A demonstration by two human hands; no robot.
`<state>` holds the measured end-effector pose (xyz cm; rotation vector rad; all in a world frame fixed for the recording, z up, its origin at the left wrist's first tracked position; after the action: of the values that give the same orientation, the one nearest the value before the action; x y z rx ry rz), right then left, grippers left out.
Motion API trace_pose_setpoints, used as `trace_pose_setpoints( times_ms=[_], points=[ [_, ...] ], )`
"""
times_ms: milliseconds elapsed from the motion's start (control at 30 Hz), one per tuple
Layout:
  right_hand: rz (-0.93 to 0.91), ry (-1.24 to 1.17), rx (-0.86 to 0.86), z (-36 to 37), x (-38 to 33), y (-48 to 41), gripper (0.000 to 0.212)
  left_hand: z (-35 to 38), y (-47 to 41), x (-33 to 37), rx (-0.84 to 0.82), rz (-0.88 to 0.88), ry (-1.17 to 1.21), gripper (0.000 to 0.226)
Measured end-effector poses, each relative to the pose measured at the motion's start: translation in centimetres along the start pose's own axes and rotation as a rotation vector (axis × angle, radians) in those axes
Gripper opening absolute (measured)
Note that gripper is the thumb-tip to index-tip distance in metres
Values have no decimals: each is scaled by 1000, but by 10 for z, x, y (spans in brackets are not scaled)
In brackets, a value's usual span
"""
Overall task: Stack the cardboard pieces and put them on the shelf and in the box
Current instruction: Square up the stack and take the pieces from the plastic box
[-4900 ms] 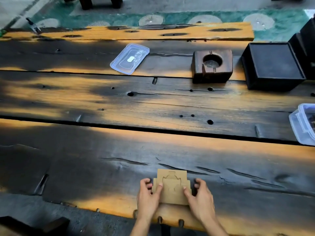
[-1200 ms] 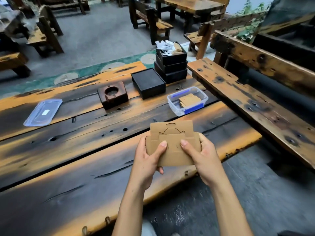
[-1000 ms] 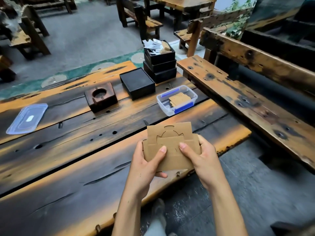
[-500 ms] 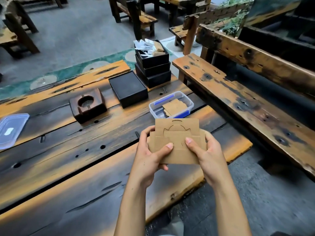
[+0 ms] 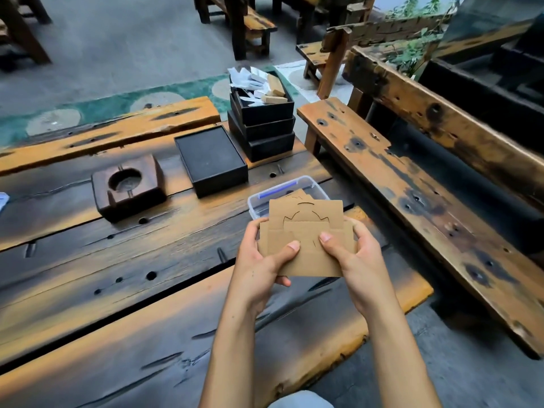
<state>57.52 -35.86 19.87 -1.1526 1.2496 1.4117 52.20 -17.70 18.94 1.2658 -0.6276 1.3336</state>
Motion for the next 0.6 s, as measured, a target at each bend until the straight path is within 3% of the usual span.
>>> trace_pose_setpoints(
  times_ms=[367,600],
  points=[
    [65,112,-70,12,6,-44,41,-6,-32,-12,93,-16,58,67],
    [73,225,-169,18,19,-82,53,-10,-50,-27,230,-29,125,59]
  ],
)
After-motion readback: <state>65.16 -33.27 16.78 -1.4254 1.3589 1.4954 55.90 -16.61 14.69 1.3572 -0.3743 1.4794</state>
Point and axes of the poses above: each hand's wrist, its own y-axis away from the middle knuckle, its own z-axis out of the palm, x = y × z, the point moved 9 cm from there along -y, towards the middle knuckle, and after that the axes turned 1 degree about -x, right-handed, at the moved point
